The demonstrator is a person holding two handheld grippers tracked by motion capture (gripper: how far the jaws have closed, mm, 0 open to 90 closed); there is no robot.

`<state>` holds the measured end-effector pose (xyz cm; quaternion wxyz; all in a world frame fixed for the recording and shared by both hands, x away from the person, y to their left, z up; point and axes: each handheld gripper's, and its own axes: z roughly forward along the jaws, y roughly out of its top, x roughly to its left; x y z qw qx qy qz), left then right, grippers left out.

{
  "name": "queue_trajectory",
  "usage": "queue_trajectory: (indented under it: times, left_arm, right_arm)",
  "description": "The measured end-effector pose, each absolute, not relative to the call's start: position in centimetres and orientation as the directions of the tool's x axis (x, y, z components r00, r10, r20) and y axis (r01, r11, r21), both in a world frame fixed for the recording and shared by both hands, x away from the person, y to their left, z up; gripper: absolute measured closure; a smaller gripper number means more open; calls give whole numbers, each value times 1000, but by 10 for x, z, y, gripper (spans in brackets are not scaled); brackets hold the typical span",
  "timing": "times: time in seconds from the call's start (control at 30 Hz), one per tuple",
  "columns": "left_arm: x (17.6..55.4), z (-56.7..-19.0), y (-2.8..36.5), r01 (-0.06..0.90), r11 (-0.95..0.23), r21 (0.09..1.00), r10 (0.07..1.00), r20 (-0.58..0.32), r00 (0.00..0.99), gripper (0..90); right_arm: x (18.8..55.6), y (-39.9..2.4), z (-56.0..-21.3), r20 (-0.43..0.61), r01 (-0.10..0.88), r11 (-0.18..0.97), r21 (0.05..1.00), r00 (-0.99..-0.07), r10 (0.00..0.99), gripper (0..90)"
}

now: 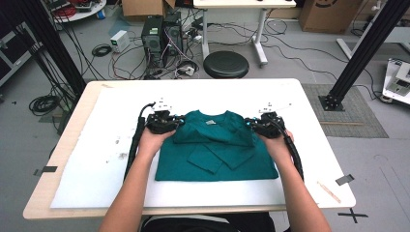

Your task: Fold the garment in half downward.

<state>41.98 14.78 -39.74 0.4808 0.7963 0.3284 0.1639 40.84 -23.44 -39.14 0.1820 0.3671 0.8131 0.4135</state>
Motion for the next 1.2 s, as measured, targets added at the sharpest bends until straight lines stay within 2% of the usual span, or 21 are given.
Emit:
queue_trajectory:
  times: [0.23, 0.97, 1.07, 1.1, 1.2]
  left_arm:
    - [395, -400, 153, 331, -295, 896, 649, -66, 758, 871]
    - [341, -419, 175, 323, -284, 903, 591, -101, 801, 870]
    - [334, -417, 183, 330, -256, 908, 573, -133, 809, 867]
    - [333, -415, 186, 332, -245, 911, 570, -142, 809, 857]
    - [330, -408, 195, 330, -207, 921, 581, -156, 799, 739]
  right_arm:
    - [388, -244, -396, 11, 431, 373, 822, -666, 746, 889]
    - [328, -253, -409, 11, 396, 385, 833, -710, 704, 889]
    - [320, -257, -409, 9, 390, 384, 837, -712, 703, 885]
    - [317, -258, -409, 9, 386, 383, 839, -713, 701, 876]
    - [311, -262, -408, 17, 376, 362, 853, -714, 700, 765]
